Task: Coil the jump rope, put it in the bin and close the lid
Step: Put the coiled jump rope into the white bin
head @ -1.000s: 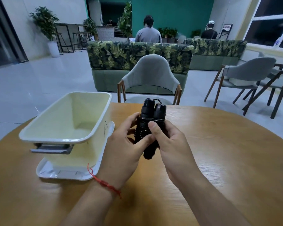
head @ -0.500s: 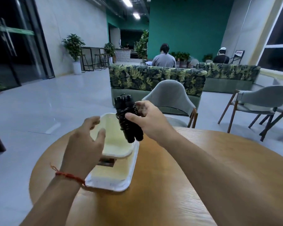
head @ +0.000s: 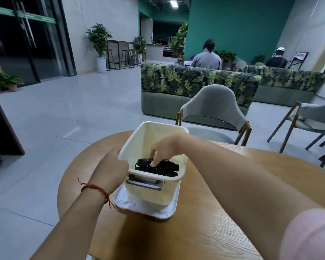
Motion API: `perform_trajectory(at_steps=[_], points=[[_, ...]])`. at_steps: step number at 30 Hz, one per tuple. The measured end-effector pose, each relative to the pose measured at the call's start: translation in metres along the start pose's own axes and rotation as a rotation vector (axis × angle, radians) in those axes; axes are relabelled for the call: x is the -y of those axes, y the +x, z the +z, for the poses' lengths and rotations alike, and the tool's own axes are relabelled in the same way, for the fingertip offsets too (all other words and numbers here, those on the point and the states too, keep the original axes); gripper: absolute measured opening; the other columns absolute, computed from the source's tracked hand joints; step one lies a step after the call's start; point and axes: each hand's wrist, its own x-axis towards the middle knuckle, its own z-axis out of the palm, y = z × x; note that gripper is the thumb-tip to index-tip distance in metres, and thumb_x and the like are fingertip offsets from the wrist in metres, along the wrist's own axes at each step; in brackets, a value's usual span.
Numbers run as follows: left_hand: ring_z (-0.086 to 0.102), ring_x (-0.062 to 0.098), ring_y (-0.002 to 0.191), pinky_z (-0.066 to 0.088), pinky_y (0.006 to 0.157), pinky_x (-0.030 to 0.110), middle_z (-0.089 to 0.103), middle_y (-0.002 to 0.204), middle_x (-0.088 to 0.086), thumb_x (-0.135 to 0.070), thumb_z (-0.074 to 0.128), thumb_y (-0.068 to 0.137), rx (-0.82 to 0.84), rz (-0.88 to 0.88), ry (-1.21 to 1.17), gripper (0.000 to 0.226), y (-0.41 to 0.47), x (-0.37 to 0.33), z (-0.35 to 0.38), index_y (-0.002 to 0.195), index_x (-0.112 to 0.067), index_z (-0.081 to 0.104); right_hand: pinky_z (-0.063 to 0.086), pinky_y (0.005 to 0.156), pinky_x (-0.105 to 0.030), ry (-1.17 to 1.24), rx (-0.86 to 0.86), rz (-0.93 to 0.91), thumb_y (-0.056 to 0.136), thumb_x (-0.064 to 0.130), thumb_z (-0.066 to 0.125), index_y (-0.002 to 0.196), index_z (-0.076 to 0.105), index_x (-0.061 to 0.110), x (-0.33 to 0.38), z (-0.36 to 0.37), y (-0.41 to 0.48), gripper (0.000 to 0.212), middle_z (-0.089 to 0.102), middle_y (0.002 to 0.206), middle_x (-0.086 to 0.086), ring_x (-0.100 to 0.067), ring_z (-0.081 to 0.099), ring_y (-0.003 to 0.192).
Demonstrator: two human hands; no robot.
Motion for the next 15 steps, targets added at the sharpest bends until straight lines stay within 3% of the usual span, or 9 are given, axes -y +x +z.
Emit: perform_trajectory(at_steps=[3,7,9,12,15], points=[[0.066,0.026,0.083,0.053,0.069,0.037,0.073,0.099,0.005,0.001,0.043,0.089,-0.013,0.002,-0.021,0.042,0.000,0.000,0.003,0.118,-0.021,0.066,0.050,0.096,-0.029,0.024,0.089,0.018,0.110,0.033,0.068,0.156,0.056,0.015,-0.002,0.005,0.013,0.050,0.065,0.117,0.004,-0.021,0.060,0.120],[0.070,0.027,0.092,0.058,0.080,0.041,0.074,0.100,0.003,0.000,0.044,0.088,-0.027,0.007,-0.048,0.042,0.003,0.001,0.006,0.116,-0.021,0.066,0.044,0.114,-0.044,-0.411,0.010,-0.014,0.116,0.038,0.050,0.158,0.057,0.020,0.006,-0.002,0.009,0.047,0.065,0.150,-0.002,-0.026,0.058,0.140],[0.071,0.026,0.092,0.057,0.077,0.038,0.073,0.101,0.002,0.000,0.045,0.089,-0.033,0.022,-0.071,0.040,0.004,0.002,0.007,0.115,-0.021,0.067,0.037,0.122,-0.046,-0.441,-0.059,-0.032,0.115,0.039,0.051,0.162,0.053,0.023,0.005,-0.004,0.007,0.050,0.057,0.163,0.000,-0.027,0.050,0.151],[0.072,0.027,0.090,0.059,0.073,0.040,0.074,0.103,0.002,-0.003,0.047,0.090,-0.038,0.034,-0.119,0.038,0.002,0.002,0.007,0.114,-0.023,0.069,0.043,0.118,-0.044,-0.309,-0.283,-0.040,0.110,0.044,0.056,0.159,0.056,0.031,-0.005,-0.010,-0.002,0.050,0.060,0.159,0.005,-0.026,0.055,0.147],[0.071,0.030,0.086,0.064,0.079,0.051,0.074,0.100,0.001,-0.003,0.046,0.089,-0.060,0.034,-0.169,0.040,0.000,0.003,0.008,0.110,-0.028,0.070,0.049,0.108,-0.045,-0.019,-0.677,0.049,0.105,0.037,0.058,0.155,0.055,0.032,-0.023,-0.015,-0.018,0.050,0.061,0.155,0.003,-0.027,0.055,0.141]])
